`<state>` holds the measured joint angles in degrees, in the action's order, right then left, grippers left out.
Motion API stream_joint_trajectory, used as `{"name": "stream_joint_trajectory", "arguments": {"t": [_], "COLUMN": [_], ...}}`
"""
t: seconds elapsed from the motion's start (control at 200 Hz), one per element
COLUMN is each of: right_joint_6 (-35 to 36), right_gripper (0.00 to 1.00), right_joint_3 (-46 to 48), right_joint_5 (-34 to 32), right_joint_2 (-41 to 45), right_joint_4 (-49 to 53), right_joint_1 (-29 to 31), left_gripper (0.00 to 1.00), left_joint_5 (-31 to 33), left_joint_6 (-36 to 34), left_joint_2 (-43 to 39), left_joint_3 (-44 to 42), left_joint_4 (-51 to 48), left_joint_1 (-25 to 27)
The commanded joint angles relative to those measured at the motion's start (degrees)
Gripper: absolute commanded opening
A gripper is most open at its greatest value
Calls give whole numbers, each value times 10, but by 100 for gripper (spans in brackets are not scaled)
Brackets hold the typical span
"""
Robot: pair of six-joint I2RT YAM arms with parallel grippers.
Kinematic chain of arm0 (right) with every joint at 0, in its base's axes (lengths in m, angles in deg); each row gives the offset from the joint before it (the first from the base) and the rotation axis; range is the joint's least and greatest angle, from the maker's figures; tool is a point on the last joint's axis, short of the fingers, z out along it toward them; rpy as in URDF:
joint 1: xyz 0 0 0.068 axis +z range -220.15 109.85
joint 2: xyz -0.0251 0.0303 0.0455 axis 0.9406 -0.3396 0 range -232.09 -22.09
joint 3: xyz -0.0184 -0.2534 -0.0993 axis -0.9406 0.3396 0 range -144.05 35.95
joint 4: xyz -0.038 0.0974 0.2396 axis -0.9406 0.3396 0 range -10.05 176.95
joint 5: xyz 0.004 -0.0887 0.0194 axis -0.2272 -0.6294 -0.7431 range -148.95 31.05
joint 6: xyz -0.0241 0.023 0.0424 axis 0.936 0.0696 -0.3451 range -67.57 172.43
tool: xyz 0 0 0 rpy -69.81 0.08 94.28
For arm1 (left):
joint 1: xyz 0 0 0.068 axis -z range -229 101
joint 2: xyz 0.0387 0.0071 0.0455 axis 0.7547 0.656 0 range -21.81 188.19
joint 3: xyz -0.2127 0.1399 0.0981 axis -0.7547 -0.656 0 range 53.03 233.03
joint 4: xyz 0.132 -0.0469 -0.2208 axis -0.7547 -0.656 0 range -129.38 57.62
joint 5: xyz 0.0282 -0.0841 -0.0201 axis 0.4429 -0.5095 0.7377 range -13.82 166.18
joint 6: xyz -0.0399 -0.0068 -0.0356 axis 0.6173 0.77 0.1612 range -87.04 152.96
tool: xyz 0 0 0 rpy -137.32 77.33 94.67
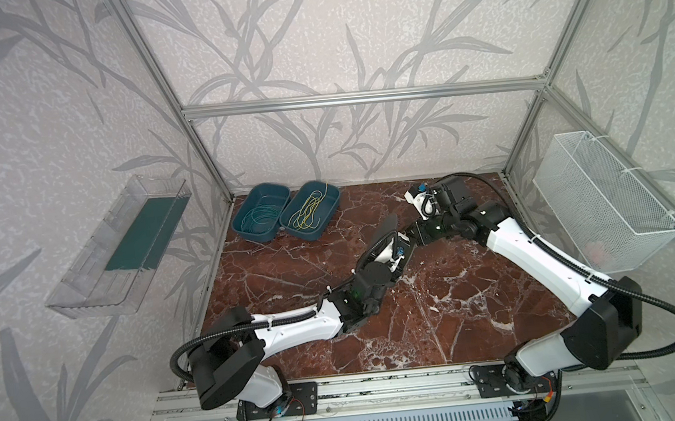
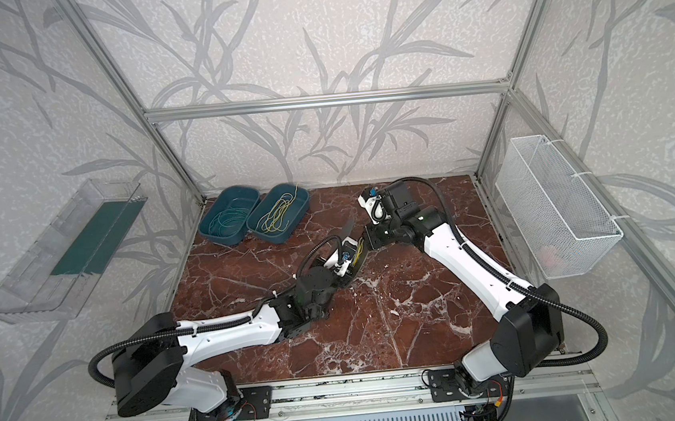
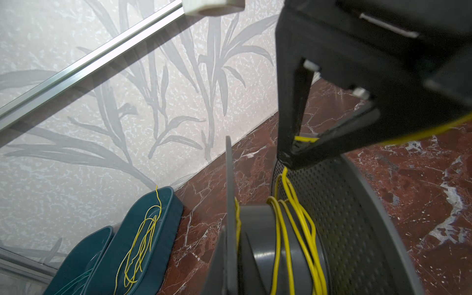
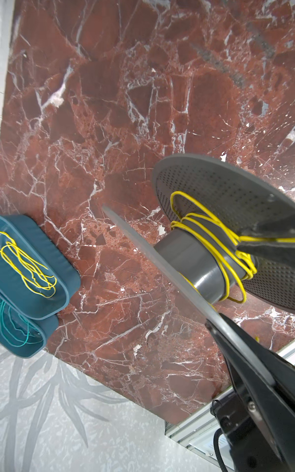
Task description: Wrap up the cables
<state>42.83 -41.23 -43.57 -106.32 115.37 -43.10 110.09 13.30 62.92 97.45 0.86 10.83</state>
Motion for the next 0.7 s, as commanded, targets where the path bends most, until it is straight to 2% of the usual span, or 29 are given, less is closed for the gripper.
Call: {"name": "stream_joint_trajectory", "arguments": {"t": [0.0, 0.48, 0.695], "right_joint_6": [3, 25, 26], "right_gripper": [0, 0, 0], "right_joint_3": [-10, -6, 13], "right_joint_5": [-131, -124, -77], "right_joint_2": [23, -25, -14], "right_joint_4": [-194, -169, -136], "right_joint_1": [-46, -45, -46], "left_gripper": [0, 0, 0], "left_joint_5": [-29, -16, -10], "left_joint_6": [-30, -93, -72], "left_joint_2": [-13, -14, -18], "left_joint_3": [-44, -56, -46], "left_joint_4": [-77, -42, -70], "left_joint_1": [26, 63, 64]}}
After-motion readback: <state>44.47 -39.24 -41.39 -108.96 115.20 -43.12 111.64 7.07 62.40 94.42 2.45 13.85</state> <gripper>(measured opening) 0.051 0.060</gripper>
